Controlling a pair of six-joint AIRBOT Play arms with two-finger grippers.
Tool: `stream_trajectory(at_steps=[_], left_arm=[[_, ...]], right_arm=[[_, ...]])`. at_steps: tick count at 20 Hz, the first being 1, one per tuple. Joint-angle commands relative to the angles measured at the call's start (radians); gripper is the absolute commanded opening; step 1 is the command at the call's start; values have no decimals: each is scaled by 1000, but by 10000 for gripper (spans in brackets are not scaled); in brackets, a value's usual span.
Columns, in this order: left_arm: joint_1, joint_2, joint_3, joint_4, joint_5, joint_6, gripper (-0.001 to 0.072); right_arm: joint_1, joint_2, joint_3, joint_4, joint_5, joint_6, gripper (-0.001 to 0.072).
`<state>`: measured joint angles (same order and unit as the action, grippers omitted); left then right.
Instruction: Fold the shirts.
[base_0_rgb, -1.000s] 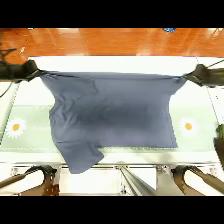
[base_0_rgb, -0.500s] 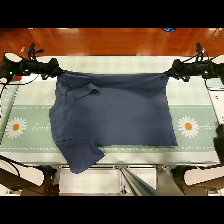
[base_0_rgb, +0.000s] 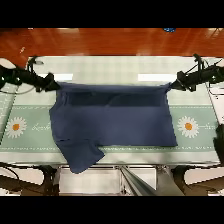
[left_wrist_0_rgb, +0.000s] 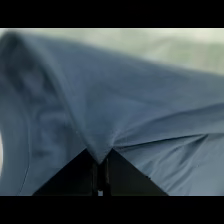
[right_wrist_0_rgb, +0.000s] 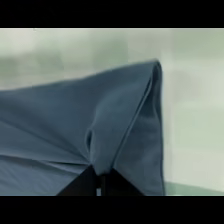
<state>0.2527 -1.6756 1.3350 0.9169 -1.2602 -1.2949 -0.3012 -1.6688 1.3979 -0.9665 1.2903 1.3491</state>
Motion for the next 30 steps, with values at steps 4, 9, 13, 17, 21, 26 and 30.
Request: stream_trajectory(at_steps=[4, 9, 13, 17, 21, 26, 30], left_arm=[[40, 38, -250, 21, -12, 79, 18], [39, 38, -250, -64, -14, 91, 18], [40, 39, -249, -68, -70, 106, 18], [41, 39, -249, -29, -108, 89, 18], [48, 61, -241, -19, -158, 74, 509], [226, 322, -357, 50, -92, 67, 509], [472, 550, -705, 39, -50, 79, 509]], right_arm=[[-2, 2, -89, -41, 15, -16, 20], [0, 2, -89, -39, 15, -8, 20], [0, 2, -89, -54, 67, 0, 20], [0, 2, -89, -113, 98, 38, 25], [-18, 34, -89, -118, 112, 77, 413], [-176, 279, -171, -201, 50, 95, 415], [-276, 546, -570, 30, -145, -47, 415]])
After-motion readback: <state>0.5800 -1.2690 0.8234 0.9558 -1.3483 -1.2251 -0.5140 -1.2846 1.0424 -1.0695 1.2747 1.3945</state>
